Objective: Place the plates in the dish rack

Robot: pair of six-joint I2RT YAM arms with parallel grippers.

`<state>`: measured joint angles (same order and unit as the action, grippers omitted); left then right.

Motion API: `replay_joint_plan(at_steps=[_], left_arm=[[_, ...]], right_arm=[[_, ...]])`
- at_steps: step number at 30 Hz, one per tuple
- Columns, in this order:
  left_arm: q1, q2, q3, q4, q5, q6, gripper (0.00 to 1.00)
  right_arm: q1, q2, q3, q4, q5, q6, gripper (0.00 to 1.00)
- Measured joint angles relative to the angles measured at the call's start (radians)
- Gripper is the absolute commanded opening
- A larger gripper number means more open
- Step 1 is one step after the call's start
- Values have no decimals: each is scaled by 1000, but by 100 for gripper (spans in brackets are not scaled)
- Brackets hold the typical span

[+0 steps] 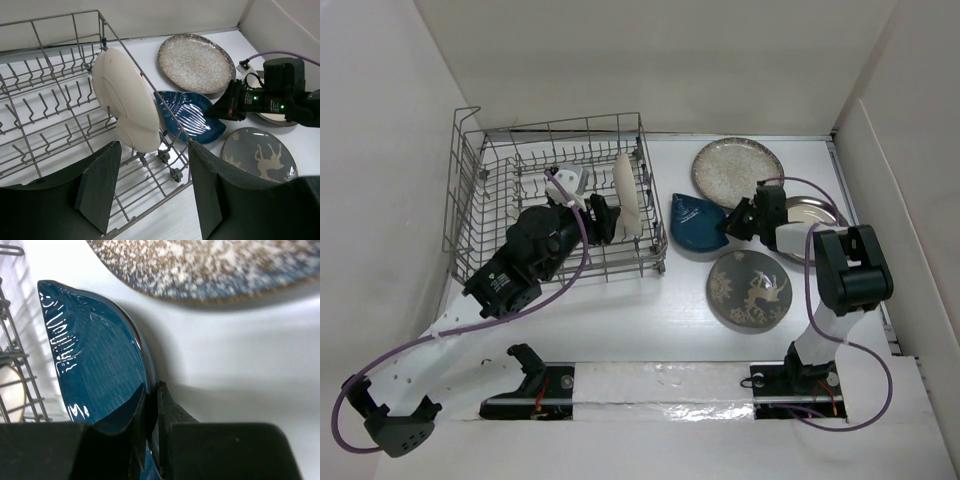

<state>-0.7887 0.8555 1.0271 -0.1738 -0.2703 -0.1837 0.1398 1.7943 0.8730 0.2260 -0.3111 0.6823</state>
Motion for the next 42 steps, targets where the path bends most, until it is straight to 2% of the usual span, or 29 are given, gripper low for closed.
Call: replay_joint_plan(at_steps=[10,21,26,31,42], left_arm=[[0,45,4,0,53,-2,49],[0,145,79,-2,115,-32,41],[-13,224,122,-4,158,-35,45],[-43,296,171,-6,180,-51,54],[-42,388,182,13,217,-105,54]], right_arm=[[1,-334,-130,-42,49,-8,0],[-16,-618,-137,-40,34,2,0],[-17,-683,-146,-32,-25,23,0],[-17,-724,-169,-21,-85,51,0],[-17,-726,-204,77,-220,159,0]])
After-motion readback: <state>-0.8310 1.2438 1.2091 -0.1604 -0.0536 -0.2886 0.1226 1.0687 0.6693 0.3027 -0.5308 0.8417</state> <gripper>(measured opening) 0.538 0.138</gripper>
